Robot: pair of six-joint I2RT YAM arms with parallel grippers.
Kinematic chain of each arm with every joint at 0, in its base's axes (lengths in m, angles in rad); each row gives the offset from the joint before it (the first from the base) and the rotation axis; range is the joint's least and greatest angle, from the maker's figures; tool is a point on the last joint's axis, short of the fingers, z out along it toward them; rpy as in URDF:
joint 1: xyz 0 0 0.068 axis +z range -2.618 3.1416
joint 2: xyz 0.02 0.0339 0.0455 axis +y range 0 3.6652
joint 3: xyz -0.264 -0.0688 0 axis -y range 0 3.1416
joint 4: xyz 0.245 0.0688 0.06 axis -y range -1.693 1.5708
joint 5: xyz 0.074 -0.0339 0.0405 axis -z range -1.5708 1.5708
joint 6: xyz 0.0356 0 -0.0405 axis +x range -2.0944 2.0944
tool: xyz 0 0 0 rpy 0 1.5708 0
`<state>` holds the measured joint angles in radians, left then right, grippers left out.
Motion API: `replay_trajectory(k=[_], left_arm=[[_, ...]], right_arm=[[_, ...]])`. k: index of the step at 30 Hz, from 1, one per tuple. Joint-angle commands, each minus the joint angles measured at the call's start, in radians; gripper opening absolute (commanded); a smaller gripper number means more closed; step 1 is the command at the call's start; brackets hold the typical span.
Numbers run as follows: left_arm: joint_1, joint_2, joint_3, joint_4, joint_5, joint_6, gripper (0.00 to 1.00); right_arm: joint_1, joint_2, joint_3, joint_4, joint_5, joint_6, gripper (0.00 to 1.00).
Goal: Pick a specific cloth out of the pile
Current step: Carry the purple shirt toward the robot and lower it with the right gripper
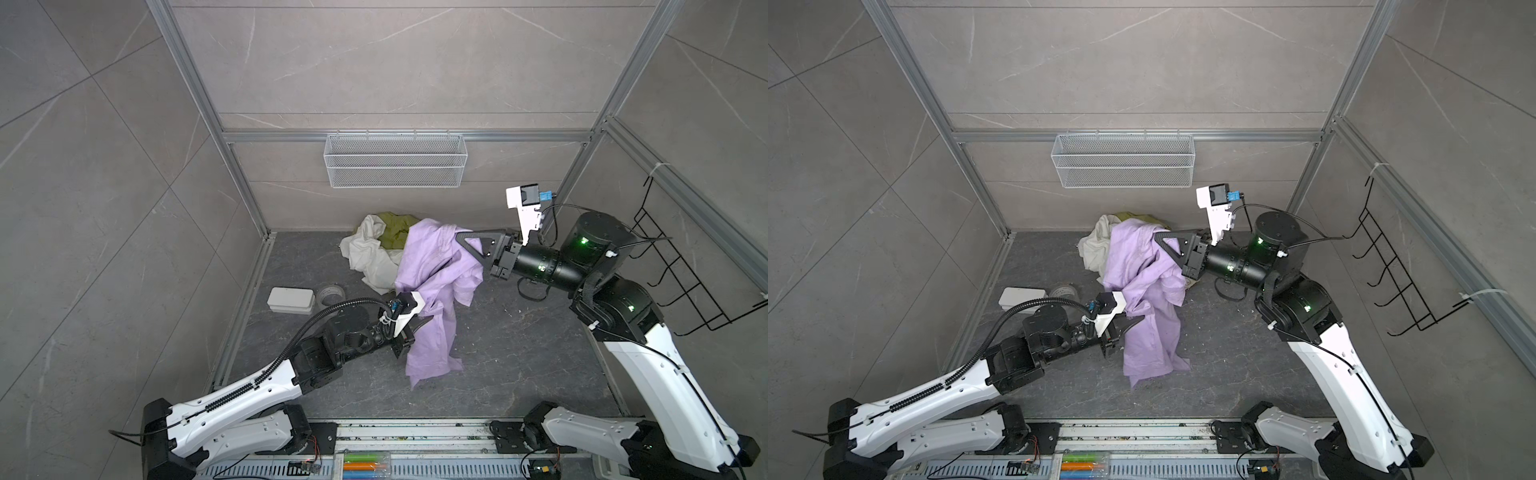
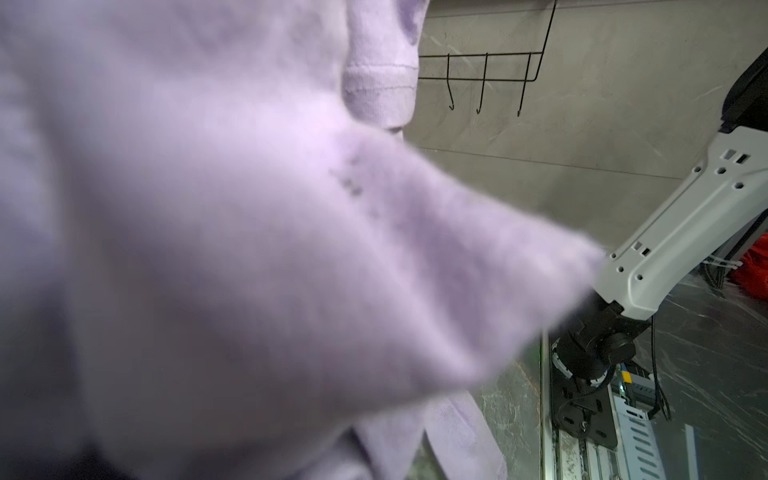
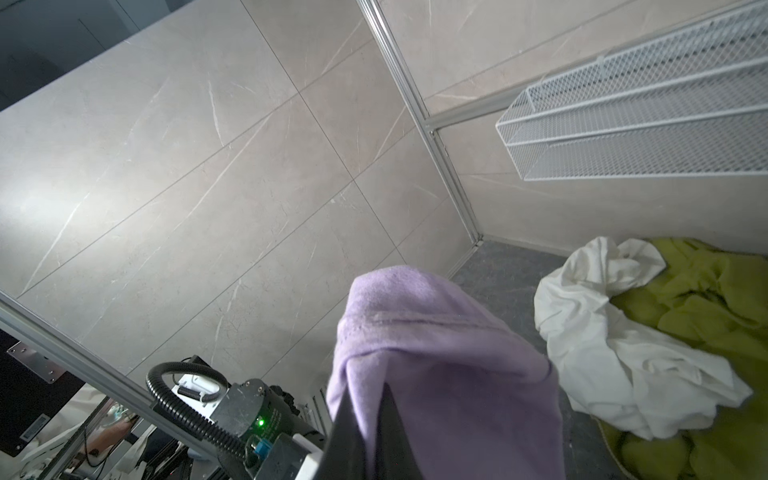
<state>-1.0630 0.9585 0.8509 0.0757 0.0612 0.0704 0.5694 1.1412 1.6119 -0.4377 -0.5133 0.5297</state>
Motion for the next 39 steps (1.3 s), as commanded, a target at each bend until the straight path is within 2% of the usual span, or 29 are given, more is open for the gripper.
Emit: replay_trajectory(k=[1,8,14,25,39], left_arm=[[-0.008,-0.047,-0.005,-0.033,-0.042,-0.049,0.00],[-0.007,-0.135,-0.106,-0.069,-0.124,-0.114,0.00],[-0.007,-0.150,-0.168,-0.110,-0.163,-0.143,0.00],[-0.006,-0.199,-0.266,-0.123,-0.229,-0.229,0.00],[-0.006,-0.260,-0.386,-0.188,-0.284,-0.406,0.00]], right_arm=[[0.019,-0.005,-0.060,0.010,0.023,0.018,0.00],[0.023,-0.035,-0.195,-0.018,0.074,0.021,0.00],[0.021,-0.050,-0.291,-0.022,0.079,0.050,0.00],[0.020,-0.143,-0.409,-0.153,0.169,0.036,0.00],[0.021,-0.235,-0.634,-0.144,0.175,0.103,0.00]])
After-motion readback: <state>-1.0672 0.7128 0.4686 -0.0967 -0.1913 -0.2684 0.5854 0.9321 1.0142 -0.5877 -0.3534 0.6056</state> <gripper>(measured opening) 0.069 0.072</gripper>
